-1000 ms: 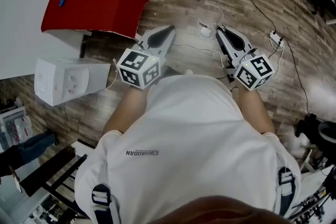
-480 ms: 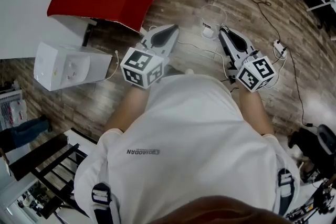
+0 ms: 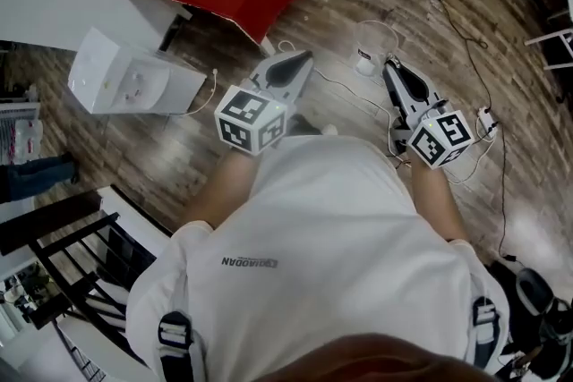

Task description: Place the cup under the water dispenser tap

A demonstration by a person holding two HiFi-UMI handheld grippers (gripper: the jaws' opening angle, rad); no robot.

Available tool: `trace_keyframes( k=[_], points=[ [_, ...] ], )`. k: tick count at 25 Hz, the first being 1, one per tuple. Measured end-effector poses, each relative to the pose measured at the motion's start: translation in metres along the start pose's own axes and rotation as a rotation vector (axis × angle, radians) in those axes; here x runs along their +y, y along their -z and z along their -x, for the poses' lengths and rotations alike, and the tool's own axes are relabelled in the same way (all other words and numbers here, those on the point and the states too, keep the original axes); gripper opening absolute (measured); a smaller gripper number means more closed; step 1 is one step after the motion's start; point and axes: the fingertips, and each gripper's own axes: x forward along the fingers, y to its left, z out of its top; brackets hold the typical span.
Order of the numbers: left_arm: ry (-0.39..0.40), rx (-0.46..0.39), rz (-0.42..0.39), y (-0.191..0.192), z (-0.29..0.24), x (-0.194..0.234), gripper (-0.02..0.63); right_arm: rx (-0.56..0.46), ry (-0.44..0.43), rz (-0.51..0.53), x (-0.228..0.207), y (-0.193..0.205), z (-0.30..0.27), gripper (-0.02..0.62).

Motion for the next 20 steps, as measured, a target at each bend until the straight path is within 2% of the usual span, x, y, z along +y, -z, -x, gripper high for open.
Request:
trace_keyframes(
  k=[4,8,20],
  points=[
    [-0.043,-0.021,0.028,-0.003,0.017,0.011,-0.005,0.000,-0.063,0.024,0.014,-0.006,-0.016,0.049],
    [-0.075,-0.052,0.110,-0.003,0.032,0.025,-0.005,0.005,-0.124,0.046,0.029,-0.009,-0.031,0.049],
    [-0.171,-0.084,0.123,-0.001,0.083,0.066,-0.005,0.037,-0.211,0.062,0.074,-0.002,-0.077,0.049]
  ],
)
